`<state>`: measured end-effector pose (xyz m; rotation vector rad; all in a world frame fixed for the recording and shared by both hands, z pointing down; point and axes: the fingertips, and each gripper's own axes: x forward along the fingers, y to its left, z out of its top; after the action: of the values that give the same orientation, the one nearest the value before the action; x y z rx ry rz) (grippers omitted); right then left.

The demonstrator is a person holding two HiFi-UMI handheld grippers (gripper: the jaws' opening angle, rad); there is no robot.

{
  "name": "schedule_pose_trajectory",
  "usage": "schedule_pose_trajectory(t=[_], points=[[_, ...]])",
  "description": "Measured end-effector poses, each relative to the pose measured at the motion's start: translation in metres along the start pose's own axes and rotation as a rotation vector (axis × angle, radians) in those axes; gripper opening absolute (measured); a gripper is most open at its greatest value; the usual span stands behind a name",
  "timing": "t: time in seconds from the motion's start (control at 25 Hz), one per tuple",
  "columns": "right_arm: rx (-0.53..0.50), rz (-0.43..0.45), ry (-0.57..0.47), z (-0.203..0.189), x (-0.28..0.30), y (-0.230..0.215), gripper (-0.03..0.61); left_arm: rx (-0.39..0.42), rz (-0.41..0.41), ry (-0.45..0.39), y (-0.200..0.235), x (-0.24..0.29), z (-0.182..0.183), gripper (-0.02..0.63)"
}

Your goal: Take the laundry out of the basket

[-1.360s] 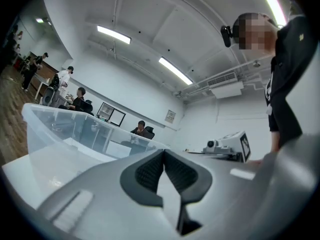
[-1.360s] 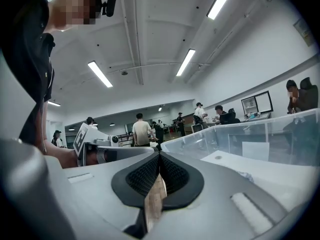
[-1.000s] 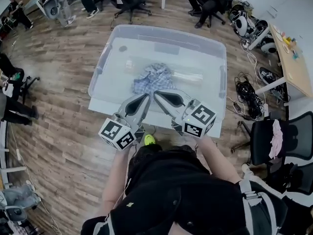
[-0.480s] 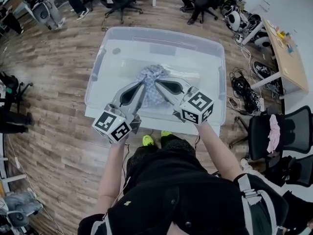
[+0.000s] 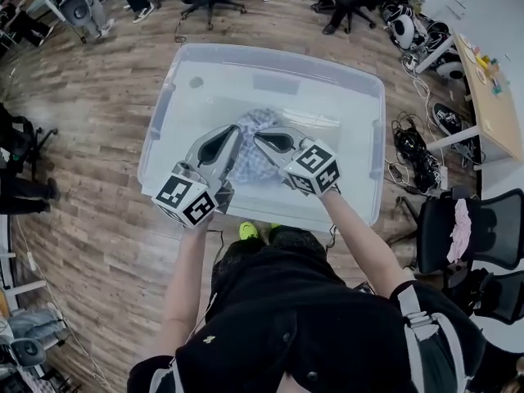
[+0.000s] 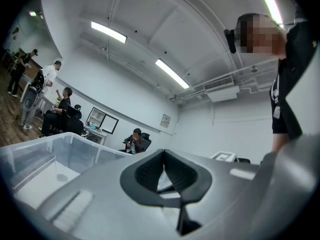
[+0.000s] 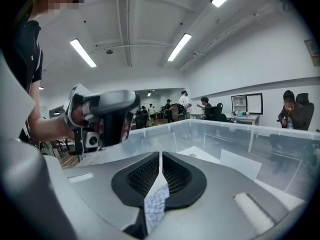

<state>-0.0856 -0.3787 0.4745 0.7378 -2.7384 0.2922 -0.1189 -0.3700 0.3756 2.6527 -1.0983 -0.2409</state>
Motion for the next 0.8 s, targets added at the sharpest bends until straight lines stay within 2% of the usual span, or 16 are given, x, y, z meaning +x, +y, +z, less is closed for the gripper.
schedule_pose_trajectory(t=[0.28,0.44,0.64,0.8], points=[[0.03,0.031,0.177,-0.069,0.036,-0.032,0.057,0.01,0.046,-0.031,0.023,0.016,0.009,0.008],[0.014,0.055,0.248,-0.092,0.052,-0.046,0.086,-0.014,0.077,-0.025,0.041,0.022,-0.004,0.008],[-0.003,0.059,0.317,-0.116,0.074,-0.067,0.128,-0.027,0.096,-0.079,0.053,0.02,-0.006,0.006],[0.011,0.051,0.371,-0.145,0.088,-0.082,0.171,-0.034,0.133,-0.085,0.061,0.015,-0.012,0.008]])
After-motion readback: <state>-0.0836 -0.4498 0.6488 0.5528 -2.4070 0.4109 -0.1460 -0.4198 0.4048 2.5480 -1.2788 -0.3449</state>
